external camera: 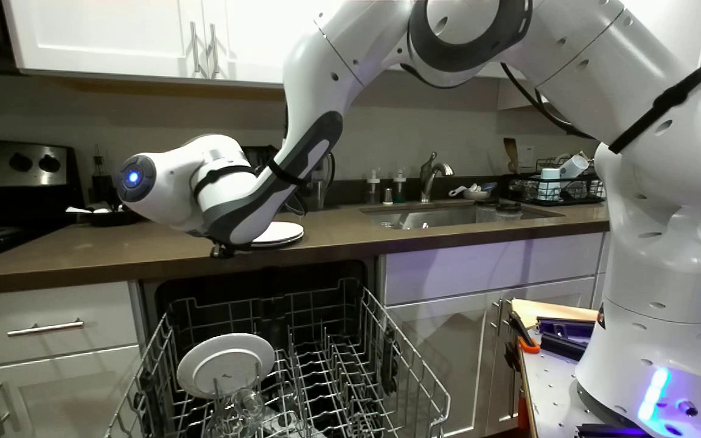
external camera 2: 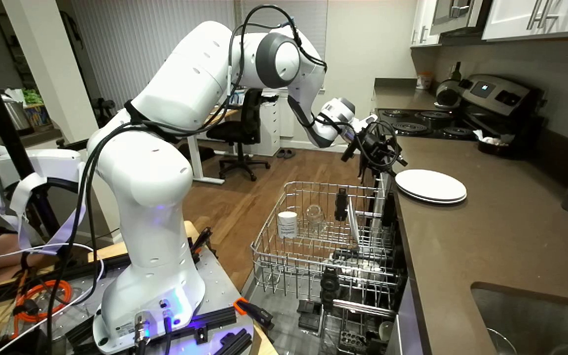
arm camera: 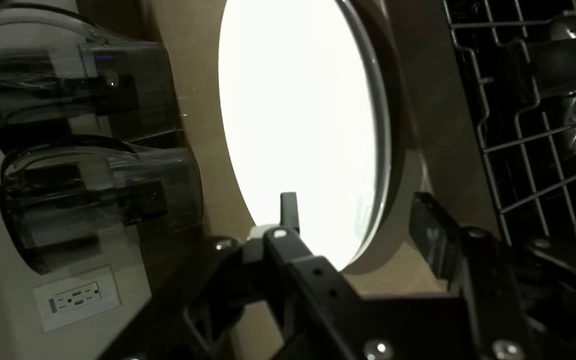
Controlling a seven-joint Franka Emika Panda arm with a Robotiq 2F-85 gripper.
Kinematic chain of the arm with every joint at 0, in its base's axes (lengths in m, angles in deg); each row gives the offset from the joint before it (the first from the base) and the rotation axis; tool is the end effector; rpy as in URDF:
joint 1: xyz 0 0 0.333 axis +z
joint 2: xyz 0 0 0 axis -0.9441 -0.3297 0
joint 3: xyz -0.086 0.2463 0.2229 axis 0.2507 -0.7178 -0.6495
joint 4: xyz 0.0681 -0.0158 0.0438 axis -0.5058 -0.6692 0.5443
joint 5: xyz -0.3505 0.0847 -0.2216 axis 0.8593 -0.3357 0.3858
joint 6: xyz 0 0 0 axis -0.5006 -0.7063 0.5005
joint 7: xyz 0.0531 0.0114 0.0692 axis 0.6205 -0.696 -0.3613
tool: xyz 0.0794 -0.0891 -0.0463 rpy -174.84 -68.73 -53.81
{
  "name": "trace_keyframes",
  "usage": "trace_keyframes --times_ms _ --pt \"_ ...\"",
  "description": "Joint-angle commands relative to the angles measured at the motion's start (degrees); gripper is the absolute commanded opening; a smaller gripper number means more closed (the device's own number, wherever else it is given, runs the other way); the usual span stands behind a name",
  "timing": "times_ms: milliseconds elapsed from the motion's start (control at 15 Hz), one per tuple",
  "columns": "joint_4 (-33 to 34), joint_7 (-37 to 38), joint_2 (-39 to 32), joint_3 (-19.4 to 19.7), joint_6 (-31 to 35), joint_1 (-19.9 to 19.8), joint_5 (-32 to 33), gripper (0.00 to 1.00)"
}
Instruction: Pick up the white plate from the countertop and put it in the dishwasher
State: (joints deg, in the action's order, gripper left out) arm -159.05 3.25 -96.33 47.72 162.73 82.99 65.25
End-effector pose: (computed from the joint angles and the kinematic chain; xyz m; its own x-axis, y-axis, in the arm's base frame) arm 0.7699 0.0627 0.2169 0.9681 0.2363 0.0830 0.0412 -0.4774 0.8777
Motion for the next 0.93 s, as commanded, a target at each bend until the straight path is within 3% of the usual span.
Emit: trace_keyframes --times_ms 0,333,600,867 --pt "0.7 0.79 -0.44 0.29 0.16 -0.16 0.69 0.42" --pt "1.12 -0.22 -0.65 0.2 0.3 -0.86 -0.05 0.12" --pt "1.15 -0.92 -0.88 -0.03 0.52 -1.33 -0.83 0.03" --pt "0.65 -0.26 -0.64 0.04 0.54 -1.09 -0.48 0.07"
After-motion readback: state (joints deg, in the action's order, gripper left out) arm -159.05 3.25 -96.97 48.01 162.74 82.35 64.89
